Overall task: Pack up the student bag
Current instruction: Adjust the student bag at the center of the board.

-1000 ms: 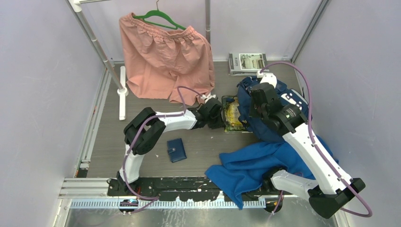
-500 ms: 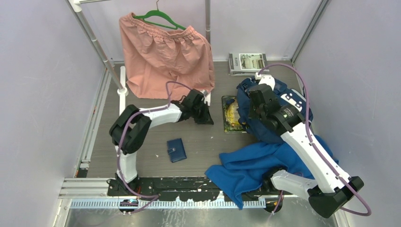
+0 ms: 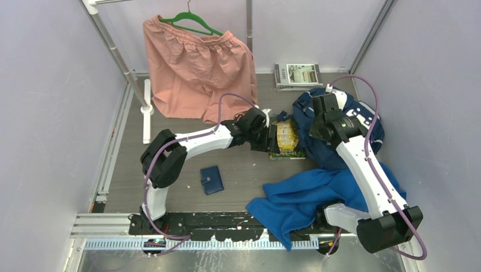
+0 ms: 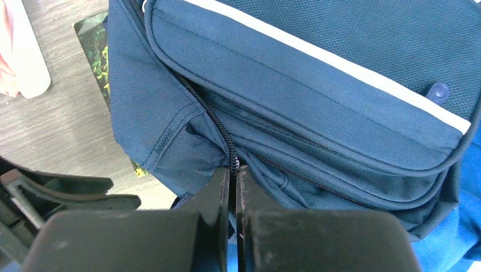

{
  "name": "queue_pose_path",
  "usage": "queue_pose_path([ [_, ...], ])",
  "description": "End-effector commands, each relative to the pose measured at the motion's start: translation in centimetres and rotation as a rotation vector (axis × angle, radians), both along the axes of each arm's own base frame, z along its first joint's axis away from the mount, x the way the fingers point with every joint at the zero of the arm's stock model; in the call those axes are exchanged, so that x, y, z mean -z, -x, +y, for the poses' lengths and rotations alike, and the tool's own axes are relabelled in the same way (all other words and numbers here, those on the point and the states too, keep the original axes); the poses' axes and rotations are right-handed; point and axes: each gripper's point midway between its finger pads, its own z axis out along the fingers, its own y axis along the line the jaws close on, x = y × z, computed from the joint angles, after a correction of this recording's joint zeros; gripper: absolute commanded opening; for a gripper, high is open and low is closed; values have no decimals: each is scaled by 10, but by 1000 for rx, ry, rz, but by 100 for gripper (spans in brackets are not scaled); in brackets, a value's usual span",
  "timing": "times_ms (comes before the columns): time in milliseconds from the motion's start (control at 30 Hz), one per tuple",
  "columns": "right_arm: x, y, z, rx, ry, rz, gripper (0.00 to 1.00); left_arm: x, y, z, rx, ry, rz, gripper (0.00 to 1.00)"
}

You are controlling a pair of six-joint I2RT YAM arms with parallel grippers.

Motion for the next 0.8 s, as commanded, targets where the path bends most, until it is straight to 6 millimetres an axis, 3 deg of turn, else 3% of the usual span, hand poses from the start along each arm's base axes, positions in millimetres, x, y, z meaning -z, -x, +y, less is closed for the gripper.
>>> queue_pose_path([
  [0,7,7,-22,94,33,8,1,8,-14,2,-57,-12,7,59],
  [67,15,9,-17,89,7,25,3,11,-13,4,-61,-19,12,60],
  [167,19,9,-7,60,-47,27,33,15,-11,6,-72,-14,24,61],
  [233,15,6,2,31,-92,3,45,19,-12,3,-87,2,37,62],
  [567,12,5,14,0,-154,-15,47,43,-28,-20,-173,111,114,53],
  [767,13,8,14,0,-159,-15,48,53,-30,-20,-196,154,148,44],
])
